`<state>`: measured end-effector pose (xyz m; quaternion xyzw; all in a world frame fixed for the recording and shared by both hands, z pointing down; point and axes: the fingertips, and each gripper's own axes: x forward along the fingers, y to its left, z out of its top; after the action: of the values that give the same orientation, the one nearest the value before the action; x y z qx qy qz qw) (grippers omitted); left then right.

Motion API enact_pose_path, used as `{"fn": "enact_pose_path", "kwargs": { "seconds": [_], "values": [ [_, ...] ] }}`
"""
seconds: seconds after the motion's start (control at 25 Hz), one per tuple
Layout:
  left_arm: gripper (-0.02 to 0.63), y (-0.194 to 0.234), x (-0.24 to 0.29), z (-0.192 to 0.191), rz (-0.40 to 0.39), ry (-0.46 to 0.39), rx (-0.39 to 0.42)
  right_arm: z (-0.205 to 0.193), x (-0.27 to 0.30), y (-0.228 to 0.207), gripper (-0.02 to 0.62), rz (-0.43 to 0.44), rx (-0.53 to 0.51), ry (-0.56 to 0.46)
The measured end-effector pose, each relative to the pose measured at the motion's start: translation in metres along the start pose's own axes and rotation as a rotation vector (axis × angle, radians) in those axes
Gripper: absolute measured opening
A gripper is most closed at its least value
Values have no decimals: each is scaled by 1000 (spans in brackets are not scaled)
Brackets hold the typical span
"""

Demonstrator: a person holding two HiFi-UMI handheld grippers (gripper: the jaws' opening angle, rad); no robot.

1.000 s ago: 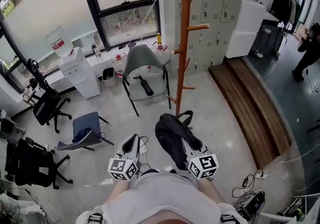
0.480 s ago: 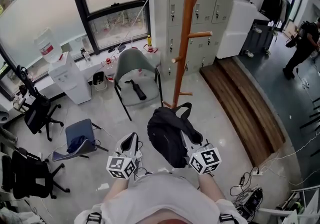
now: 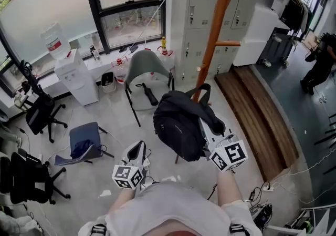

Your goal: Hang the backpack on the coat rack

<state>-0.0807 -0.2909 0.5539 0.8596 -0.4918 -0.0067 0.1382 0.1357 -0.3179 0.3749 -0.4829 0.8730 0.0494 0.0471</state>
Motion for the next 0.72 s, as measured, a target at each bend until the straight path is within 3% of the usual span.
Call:
{"fn": "enact_pose_path", "kwargs": {
  "seconds": [0.44, 0.72],
  "values": [
    [9, 28, -8, 5, 47, -15, -17, 31, 59, -25, 78, 21, -2, -15],
    [9, 34, -8, 5, 44, -11, -19, 27, 75, -46, 78, -6, 123, 10]
  ]
}}
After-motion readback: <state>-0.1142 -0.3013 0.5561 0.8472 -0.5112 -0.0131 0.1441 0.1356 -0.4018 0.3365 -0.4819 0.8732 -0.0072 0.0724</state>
